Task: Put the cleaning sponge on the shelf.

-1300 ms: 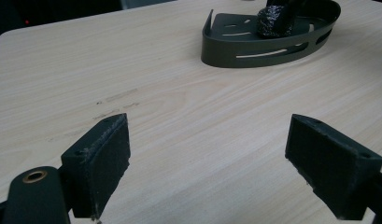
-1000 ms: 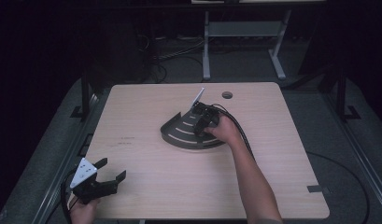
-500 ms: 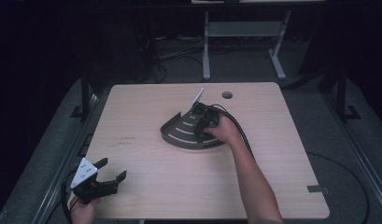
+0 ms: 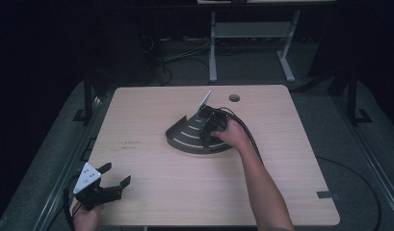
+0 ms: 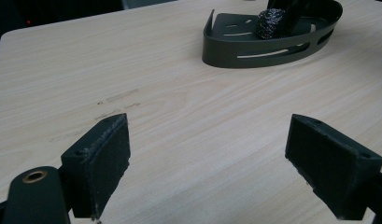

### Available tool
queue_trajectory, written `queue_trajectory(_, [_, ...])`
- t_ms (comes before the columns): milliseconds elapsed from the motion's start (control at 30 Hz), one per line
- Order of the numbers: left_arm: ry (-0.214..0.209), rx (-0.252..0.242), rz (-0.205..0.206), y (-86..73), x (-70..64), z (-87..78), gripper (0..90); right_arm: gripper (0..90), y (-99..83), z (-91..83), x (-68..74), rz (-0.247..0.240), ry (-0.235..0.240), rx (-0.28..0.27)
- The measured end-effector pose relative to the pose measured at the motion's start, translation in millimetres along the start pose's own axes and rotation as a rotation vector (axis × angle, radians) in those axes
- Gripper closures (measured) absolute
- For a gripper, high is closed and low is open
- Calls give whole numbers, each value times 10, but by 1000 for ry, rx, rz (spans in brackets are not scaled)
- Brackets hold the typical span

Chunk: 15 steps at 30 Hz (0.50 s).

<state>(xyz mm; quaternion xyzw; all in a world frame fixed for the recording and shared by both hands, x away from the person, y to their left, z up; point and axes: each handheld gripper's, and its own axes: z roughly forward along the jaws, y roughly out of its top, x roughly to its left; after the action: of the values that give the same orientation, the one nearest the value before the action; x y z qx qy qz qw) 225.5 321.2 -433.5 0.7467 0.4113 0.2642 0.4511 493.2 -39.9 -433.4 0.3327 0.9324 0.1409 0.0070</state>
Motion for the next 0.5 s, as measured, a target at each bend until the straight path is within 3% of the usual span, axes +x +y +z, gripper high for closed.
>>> queue_trajectory(233, [-1,2,0,3,-9,5,132,150,-12,-184,32,-6,-2,-64])
queue_trajectory(500, [5,4,-5,-9,-3,4,132,144,-41,-297,29,-4,4,-94])
